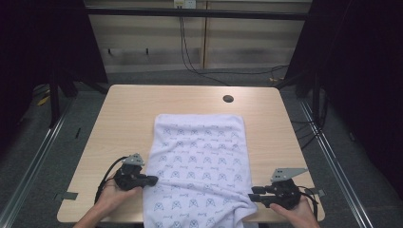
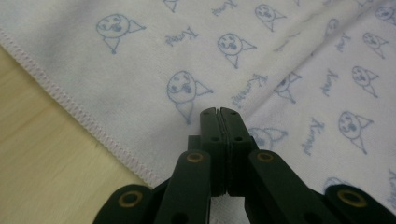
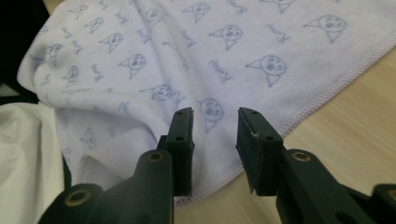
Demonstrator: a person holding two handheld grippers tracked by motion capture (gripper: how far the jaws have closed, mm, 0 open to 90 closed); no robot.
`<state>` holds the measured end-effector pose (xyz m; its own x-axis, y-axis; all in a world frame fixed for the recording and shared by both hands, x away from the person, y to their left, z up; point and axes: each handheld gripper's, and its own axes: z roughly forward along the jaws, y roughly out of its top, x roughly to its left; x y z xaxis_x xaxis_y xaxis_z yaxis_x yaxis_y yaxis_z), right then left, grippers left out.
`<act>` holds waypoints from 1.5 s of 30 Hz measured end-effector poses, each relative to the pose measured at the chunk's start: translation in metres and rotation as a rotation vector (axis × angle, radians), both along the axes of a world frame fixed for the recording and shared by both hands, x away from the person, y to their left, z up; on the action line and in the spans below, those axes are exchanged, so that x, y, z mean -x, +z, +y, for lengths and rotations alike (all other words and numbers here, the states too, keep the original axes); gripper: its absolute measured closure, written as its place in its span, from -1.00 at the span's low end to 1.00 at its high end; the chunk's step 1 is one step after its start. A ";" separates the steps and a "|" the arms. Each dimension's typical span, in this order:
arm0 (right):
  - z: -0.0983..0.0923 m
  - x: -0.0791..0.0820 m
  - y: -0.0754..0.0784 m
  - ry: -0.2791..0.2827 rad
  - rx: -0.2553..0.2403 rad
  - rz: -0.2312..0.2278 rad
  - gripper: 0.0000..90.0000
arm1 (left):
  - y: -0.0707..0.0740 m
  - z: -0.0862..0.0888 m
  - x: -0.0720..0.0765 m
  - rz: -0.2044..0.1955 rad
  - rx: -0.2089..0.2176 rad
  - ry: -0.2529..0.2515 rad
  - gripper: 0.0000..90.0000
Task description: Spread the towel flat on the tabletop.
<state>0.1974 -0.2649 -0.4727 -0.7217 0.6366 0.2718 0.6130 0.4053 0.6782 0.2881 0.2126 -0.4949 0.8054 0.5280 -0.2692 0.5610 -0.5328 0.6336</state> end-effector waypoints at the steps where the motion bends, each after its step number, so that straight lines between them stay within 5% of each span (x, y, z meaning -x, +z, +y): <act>1: 0.004 -0.001 -0.002 0.019 -0.008 0.005 0.49 | 0.000 0.003 0.002 0.006 -0.001 0.012 0.97; 4: 0.021 0.004 -0.003 0.067 -0.001 0.001 0.50 | -0.001 0.008 0.003 0.006 0.034 -0.001 0.84; 7: 0.031 -0.006 -0.003 0.057 0.013 -0.013 0.27 | 0.001 0.003 -0.010 -0.008 0.052 0.041 0.49; 9: 0.033 -0.022 -0.005 0.026 0.044 -0.030 0.22 | 0.003 -0.002 -0.023 -0.023 0.071 0.049 0.48; 12: 0.027 -0.054 -0.013 -0.038 0.053 -0.027 0.23 | -0.002 -0.010 -0.037 -0.036 0.017 0.072 0.57; 13: 0.025 -0.061 -0.016 -0.044 0.057 -0.020 0.28 | -0.004 -0.011 -0.040 -0.049 0.029 0.077 0.66; 16: 0.027 -0.066 -0.023 -0.040 0.104 -0.044 0.33 | -0.005 -0.012 -0.042 -0.060 0.033 0.081 0.70; 18: 0.028 -0.061 -0.021 -0.035 0.143 -0.057 0.54 | -0.005 -0.016 -0.037 -0.090 0.011 0.066 0.72; 22: 0.017 -0.041 -0.021 -0.033 0.148 -0.051 0.92 | -0.004 -0.025 -0.023 -0.074 0.018 0.009 0.86; 31: -0.014 0.018 -0.017 -0.025 0.131 0.029 0.98 | -0.002 -0.042 0.019 0.001 0.031 -0.132 0.94; 35: -0.015 0.021 -0.017 -0.029 0.126 0.032 0.98 | -0.002 -0.040 0.023 0.019 0.033 -0.136 0.94; 40: -0.009 -0.007 -0.017 -0.121 0.167 -0.015 0.96 | -0.001 -0.037 0.006 -0.017 0.017 -0.041 0.90; 43: -0.006 -0.028 -0.018 -0.154 0.174 -0.040 0.70 | 0.000 -0.030 -0.006 -0.039 0.021 0.017 0.57; 45: -0.006 -0.039 -0.014 -0.157 0.134 -0.070 0.57 | 0.001 -0.024 -0.015 -0.049 0.057 0.038 0.50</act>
<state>0.2361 -0.2706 -0.4868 -0.6248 0.7700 0.1296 0.6290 0.3979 0.6678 0.3029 0.1883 -0.4939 0.7981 0.5435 -0.2601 0.5475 -0.4741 0.6895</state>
